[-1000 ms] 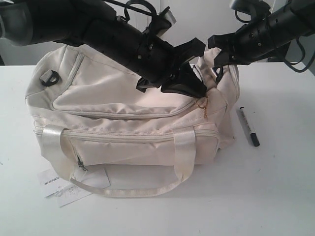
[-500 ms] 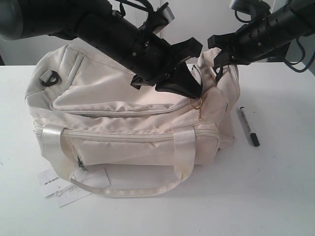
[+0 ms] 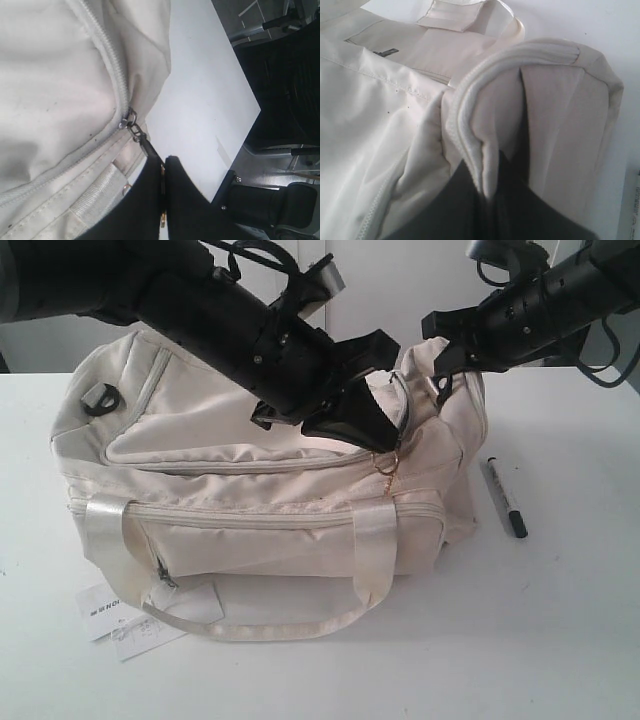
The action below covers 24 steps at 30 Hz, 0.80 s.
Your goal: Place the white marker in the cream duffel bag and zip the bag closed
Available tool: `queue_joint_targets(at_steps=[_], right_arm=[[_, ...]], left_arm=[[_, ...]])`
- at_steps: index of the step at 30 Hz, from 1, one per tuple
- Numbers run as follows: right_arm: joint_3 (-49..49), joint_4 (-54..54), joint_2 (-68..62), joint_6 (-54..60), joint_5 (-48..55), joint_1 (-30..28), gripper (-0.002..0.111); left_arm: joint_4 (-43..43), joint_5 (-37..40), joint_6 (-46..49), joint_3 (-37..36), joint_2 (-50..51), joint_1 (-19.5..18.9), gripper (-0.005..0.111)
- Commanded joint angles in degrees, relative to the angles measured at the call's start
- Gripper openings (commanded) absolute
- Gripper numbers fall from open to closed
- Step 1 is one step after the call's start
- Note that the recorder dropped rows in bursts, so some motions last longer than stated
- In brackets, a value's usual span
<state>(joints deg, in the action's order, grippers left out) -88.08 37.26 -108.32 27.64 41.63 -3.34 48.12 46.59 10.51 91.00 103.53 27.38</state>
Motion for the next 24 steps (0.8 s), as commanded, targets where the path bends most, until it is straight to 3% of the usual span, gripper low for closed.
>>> queue_joint_targets(at_steps=[1, 24], right_arm=[[0.1, 0.2, 0.7, 0.2, -2.3, 0.0, 0.0], [0.1, 0.2, 0.7, 0.2, -2.1, 0.0, 0.0]], left_arm=[[1.3, 4.5, 0.1, -0.5, -1.7, 0.7, 0.0], [-0.3, 8.1, 1.9, -2.4, -3.1, 0.7, 0.0]])
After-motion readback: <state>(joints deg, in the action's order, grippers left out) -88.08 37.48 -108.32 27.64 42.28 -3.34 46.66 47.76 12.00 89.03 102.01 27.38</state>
